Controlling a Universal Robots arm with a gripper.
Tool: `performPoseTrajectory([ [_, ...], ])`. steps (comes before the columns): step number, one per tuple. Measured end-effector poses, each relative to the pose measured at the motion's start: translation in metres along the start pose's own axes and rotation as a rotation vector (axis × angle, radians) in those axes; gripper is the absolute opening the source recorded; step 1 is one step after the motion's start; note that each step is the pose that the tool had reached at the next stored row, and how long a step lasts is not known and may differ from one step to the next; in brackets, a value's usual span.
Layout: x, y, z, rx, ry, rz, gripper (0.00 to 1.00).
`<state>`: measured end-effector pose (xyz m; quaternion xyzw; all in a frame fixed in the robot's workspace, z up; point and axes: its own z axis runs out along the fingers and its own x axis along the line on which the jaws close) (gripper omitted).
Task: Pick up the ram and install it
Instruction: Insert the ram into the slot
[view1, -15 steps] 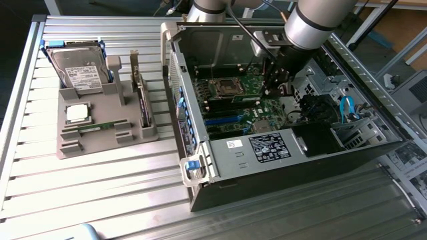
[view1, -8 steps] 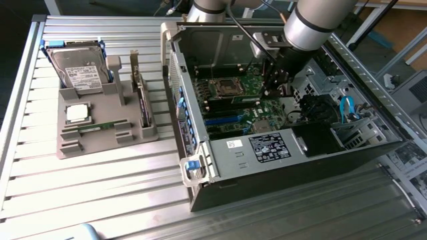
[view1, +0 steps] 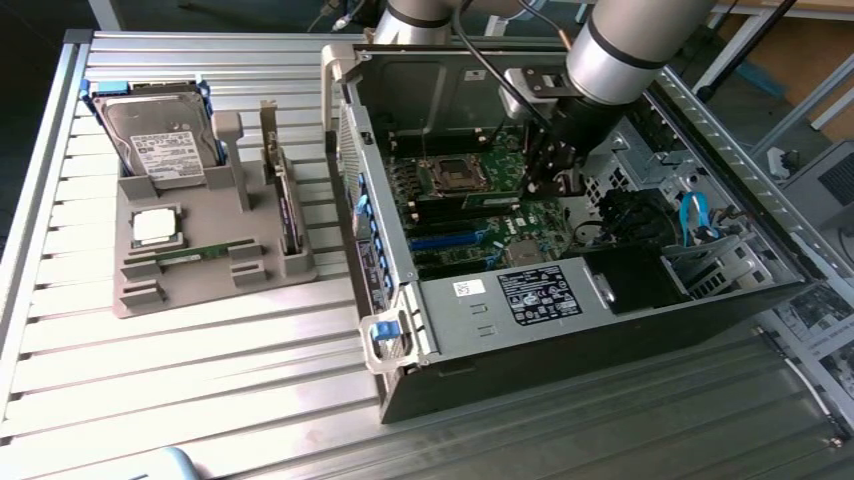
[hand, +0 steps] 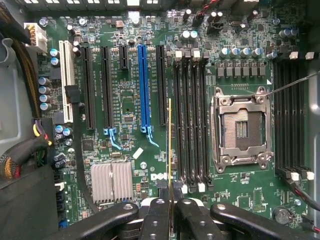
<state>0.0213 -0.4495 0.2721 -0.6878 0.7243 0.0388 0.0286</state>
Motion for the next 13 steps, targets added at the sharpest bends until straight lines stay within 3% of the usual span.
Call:
performPoseTrajectory([
  [13,0.0006,-0.0001,0.0062,0.0000,0.0001,0.000,0.12],
])
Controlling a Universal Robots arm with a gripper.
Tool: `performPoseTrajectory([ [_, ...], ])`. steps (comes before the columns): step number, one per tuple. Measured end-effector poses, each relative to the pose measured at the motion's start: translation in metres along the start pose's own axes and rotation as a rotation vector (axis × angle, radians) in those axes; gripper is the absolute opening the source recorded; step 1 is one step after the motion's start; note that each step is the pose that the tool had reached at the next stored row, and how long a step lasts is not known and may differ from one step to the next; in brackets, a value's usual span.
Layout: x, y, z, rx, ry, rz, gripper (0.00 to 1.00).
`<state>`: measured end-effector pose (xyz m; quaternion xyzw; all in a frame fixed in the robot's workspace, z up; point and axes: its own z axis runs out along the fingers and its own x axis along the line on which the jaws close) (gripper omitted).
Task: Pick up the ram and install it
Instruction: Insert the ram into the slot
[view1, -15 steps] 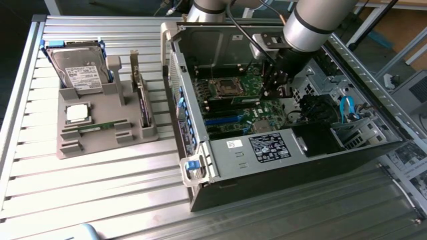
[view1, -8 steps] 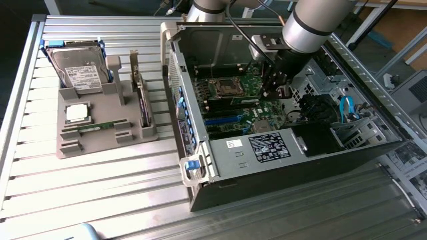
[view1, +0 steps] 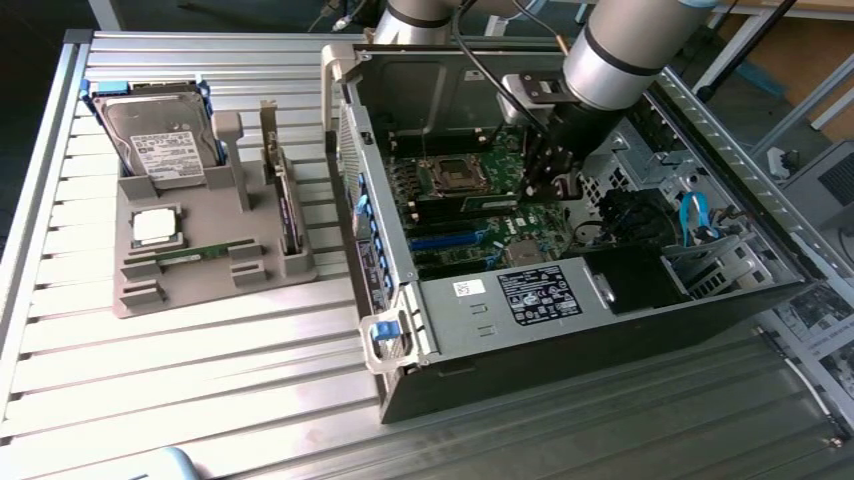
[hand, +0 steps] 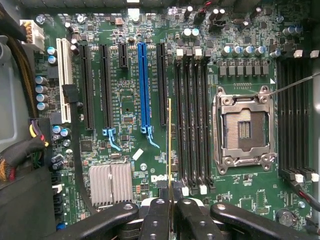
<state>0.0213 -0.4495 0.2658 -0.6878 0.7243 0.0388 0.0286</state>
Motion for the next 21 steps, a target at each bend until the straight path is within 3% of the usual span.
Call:
performPoseTrajectory([
  [21,0.0009,-0.0001,0.0090,0.0000,-0.0001,0.000,0.12],
])
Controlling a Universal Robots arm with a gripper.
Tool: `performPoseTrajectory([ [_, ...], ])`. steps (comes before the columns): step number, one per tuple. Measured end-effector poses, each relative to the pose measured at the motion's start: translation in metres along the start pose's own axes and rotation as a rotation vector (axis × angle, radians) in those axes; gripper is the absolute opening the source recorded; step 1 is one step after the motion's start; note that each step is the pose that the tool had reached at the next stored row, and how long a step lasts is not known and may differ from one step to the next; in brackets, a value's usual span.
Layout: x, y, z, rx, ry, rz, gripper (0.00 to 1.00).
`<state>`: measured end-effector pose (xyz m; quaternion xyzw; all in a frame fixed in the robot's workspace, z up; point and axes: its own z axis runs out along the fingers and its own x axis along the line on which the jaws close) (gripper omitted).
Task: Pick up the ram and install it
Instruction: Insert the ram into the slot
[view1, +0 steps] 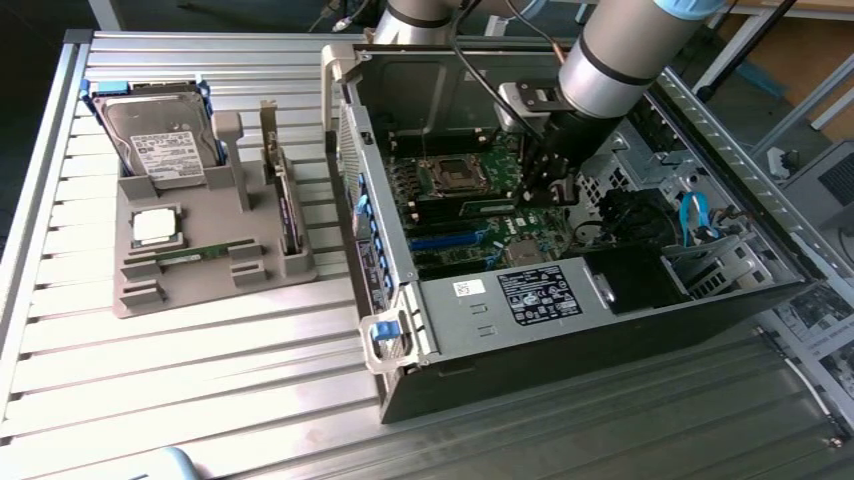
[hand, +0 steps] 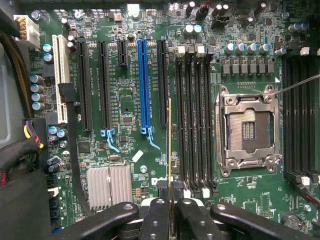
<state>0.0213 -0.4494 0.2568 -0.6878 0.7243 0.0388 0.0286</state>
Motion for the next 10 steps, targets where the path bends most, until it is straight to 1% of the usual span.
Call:
performPoseTrajectory([
  [6,0.0003,0.0005,0.0022,0.0000,0.0004,0.000,0.12],
  [10,-0.0003,0.0040,0.0026,0.0000,0.0000,0.000,0.12],
])
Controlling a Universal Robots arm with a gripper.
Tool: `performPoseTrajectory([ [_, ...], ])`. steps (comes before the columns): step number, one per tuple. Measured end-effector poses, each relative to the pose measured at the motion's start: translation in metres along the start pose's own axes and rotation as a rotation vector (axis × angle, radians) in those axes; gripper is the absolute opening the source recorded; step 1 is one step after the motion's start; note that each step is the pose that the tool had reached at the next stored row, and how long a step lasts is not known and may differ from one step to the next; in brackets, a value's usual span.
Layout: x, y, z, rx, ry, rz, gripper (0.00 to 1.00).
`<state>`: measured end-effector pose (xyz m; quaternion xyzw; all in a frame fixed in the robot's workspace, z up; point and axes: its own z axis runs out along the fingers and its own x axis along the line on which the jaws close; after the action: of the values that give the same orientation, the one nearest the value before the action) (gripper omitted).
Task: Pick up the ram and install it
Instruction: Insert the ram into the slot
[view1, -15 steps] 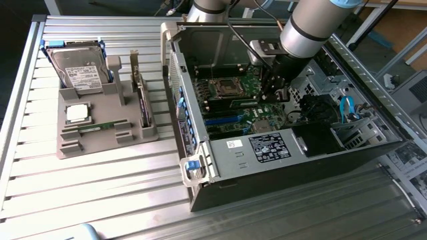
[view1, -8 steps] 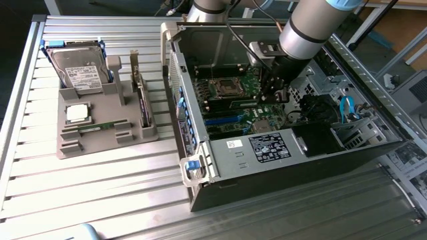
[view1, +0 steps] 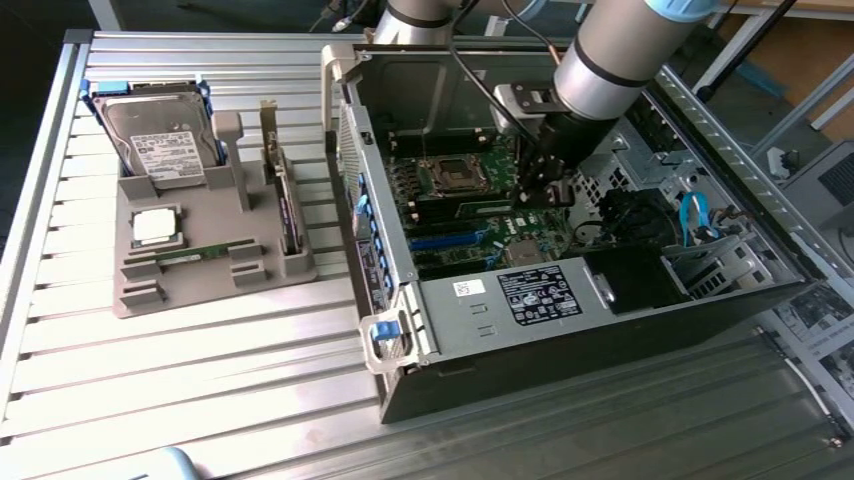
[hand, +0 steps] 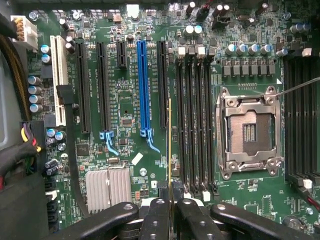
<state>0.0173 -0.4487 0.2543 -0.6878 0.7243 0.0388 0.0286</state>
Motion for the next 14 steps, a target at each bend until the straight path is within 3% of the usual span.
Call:
performPoseTrajectory([
  [8,0.000,0.0105,0.0005,-0.0001,0.0002,0.000,0.12],
  [10,-0.001,0.0197,0.0008,0.0000,0.0001,0.000,0.12],
  [14,-0.001,0.0266,0.0012,0.0000,0.0000,0.000,0.12],
])
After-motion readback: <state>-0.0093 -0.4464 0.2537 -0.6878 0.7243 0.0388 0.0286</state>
